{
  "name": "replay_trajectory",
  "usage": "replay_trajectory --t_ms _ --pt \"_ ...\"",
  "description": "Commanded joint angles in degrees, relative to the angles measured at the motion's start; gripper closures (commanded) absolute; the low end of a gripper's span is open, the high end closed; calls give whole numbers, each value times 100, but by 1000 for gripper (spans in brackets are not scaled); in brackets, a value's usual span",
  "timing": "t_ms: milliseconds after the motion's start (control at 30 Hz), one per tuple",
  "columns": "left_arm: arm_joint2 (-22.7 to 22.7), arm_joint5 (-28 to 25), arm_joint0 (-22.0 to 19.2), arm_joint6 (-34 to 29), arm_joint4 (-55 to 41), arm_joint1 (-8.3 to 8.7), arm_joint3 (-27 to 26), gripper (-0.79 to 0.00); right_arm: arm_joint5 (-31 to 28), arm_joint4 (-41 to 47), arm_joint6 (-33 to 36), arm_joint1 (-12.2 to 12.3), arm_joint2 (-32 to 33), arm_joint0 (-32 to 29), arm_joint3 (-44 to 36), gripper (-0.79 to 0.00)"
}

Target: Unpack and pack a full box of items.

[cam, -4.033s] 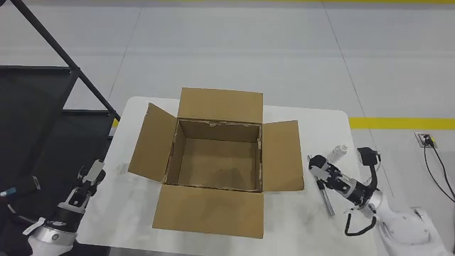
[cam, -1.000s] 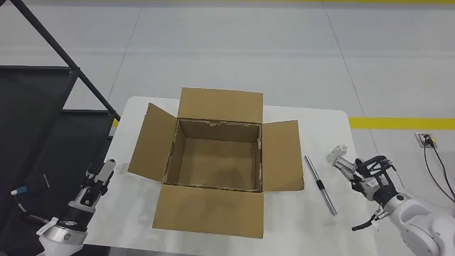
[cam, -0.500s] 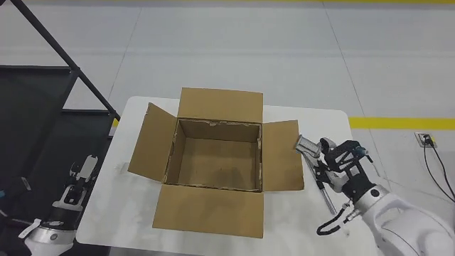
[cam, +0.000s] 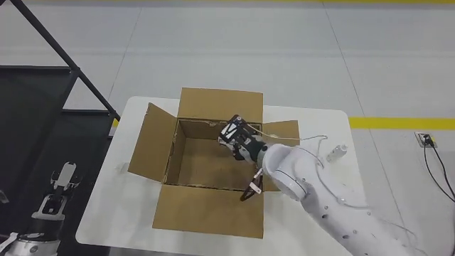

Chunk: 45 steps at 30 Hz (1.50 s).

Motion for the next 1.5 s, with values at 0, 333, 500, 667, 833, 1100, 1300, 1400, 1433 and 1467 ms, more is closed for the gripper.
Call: replay_trajectory --t_ms 0,333,500,667,833,1100,1300,1400,1433,1467 --pt "1 2 -2 -1 1 0 0 -785 139 175 -26 -273 -534 454 673 0" --pt "1 2 -2 -1 1 0 0 -785 203 679 -141 -721 -1074 918 1548 0" --pt "1 2 -2 -1 1 0 0 -785 203 679 -141 -721 -1074 918 1548 0" --pt "1 2 -2 -1 1 0 0 -785 195 736 -303 -719 -1012 829 1609 0" --pt "1 2 -2 -1 1 0 0 -785 30 1063 -349 -942 -1095 985 2283 0" --pt "1 2 -2 -1 1 0 0 -785 -138 1409 -313 -1733 -1752 1545 3845 0" --pt "1 2 -2 -1 1 0 0 -785 -389 1441 -138 -2295 -2112 1788 4703 0" --pt "1 2 -2 -1 1 0 0 -785 -512 1453 -165 -2523 -2199 1857 5085 0" --pt "1 2 -2 -1 1 0 0 -785 -516 1446 -167 -2592 -2222 1873 5201 -123" --pt "1 2 -2 -1 1 0 0 -785 -524 1449 -190 -2657 -2236 1881 5295 -265"
